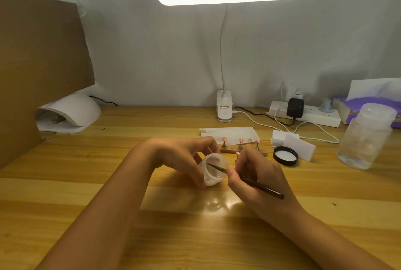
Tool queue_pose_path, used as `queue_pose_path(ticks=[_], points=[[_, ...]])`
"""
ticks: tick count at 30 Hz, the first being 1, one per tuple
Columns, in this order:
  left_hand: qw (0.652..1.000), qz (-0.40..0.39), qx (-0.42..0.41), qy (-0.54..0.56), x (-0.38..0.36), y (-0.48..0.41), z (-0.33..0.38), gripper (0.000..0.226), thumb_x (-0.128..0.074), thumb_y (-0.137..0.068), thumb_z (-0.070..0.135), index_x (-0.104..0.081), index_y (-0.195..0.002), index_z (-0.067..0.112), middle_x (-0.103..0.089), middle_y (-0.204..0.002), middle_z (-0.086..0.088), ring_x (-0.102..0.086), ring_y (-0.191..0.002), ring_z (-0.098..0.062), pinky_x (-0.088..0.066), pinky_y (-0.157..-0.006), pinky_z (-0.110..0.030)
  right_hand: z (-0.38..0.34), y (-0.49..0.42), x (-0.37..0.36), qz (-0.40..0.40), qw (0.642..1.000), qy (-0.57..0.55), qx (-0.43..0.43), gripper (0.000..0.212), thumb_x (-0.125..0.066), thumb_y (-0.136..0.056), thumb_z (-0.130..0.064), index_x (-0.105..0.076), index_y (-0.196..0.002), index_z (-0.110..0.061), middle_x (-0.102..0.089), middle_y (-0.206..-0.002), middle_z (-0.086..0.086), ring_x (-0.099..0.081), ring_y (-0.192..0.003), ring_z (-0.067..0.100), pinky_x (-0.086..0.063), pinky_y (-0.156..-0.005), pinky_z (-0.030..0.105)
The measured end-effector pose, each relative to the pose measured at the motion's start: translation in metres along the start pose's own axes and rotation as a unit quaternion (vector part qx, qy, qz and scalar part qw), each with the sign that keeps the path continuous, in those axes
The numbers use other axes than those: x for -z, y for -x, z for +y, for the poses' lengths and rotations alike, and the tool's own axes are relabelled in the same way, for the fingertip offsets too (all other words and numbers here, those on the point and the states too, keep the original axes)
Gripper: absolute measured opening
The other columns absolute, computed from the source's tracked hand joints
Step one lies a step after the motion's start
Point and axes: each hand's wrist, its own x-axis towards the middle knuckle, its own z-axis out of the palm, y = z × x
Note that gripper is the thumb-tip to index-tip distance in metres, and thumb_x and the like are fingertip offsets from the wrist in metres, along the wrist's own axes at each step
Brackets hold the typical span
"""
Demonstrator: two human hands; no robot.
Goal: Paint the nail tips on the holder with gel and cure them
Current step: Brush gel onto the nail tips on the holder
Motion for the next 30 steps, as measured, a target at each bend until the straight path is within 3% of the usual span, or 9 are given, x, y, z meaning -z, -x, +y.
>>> queue_pose_path(ticks=[6,10,15,19,23,26,30], points=[[1.0,0.005,0.001,0.01,0.001,0.0,-0.006,0.062,-0.081,-0.076,0.005,-0.047,-0.123,0.029,-0.054,-0.129,0.006,-0.056,-0.118,-0.017,-0.05,-0.095,-0.03,-0.001,-0.001,0.002,0.029,0.999,-0.001,0.013,0.016,-0.065,-0.082,-0.023,-0.051,-0.077,-0.018,-0.052,-0.06,-0.001,-0.052,-0.053,0.019,-0.043,-0.048,0.039],[1.0,0.009,0.0,0.008,0.002,-0.001,-0.006,0.063,-0.082,-0.076,0.007,-0.048,-0.123,0.029,-0.054,-0.129,0.006,-0.056,-0.117,-0.016,-0.05,-0.095,-0.03,0.001,-0.001,0.002,0.01,1.0,-0.005,0.007,0.015,-0.065,-0.081,-0.023,-0.051,-0.079,-0.018,-0.055,-0.062,0.0,-0.054,-0.054,0.021,-0.045,-0.05,0.044],[1.0,0.004,0.002,0.003,0.002,-0.005,-0.007,0.061,-0.083,-0.076,0.01,-0.047,-0.121,0.03,-0.055,-0.127,0.006,-0.057,-0.117,-0.016,-0.05,-0.093,-0.027,0.0,-0.001,0.001,0.002,1.0,0.013,0.012,0.015,-0.065,-0.081,-0.024,-0.05,-0.079,-0.021,-0.054,-0.061,-0.002,-0.052,-0.054,0.019,-0.044,-0.048,0.04],[1.0,0.013,0.012,0.003,0.004,-0.008,-0.014,0.059,-0.084,-0.076,0.019,-0.049,-0.121,0.032,-0.057,-0.124,0.007,-0.056,-0.115,-0.014,-0.048,-0.091,-0.025,-0.001,-0.001,0.002,0.034,0.999,-0.001,0.015,0.014,-0.061,-0.083,-0.028,-0.05,-0.081,-0.02,-0.054,-0.062,-0.001,-0.053,-0.054,0.019,-0.045,-0.049,0.041],[0.994,0.096,0.027,0.046,0.008,-0.012,-0.034,0.049,-0.083,-0.075,0.026,-0.052,-0.112,0.036,-0.058,-0.115,0.01,-0.057,-0.105,-0.007,-0.046,-0.081,-0.022,-0.004,-0.002,0.006,0.097,0.993,-0.067,-0.014,0.015,-0.052,-0.086,-0.036,-0.049,-0.087,-0.022,-0.059,-0.068,0.004,-0.057,-0.055,0.019,-0.047,-0.047,0.039],[0.981,0.175,0.042,0.076,0.008,-0.016,-0.051,0.049,-0.084,-0.074,0.03,-0.051,-0.109,0.036,-0.058,-0.112,0.01,-0.059,-0.099,-0.005,-0.045,-0.075,-0.02,0.002,-0.006,0.011,0.111,0.986,-0.108,-0.062,0.004,-0.051,-0.097,-0.024,-0.054,-0.098,-0.022,-0.07,-0.082,-0.003,-0.065,-0.065,0.012,-0.05,-0.053,0.021],[0.955,0.274,0.062,0.09,0.003,-0.022,-0.068,0.059,-0.086,-0.07,0.035,-0.048,-0.114,0.032,-0.057,-0.109,0.014,-0.059,-0.094,-0.003,-0.047,-0.073,-0.021,0.012,-0.011,0.016,0.11,0.976,-0.121,-0.142,0.005,-0.062,-0.093,-0.018,-0.059,-0.095,-0.021,-0.069,-0.083,-0.008,-0.064,-0.068,0.003,-0.048,-0.057,0.017]])
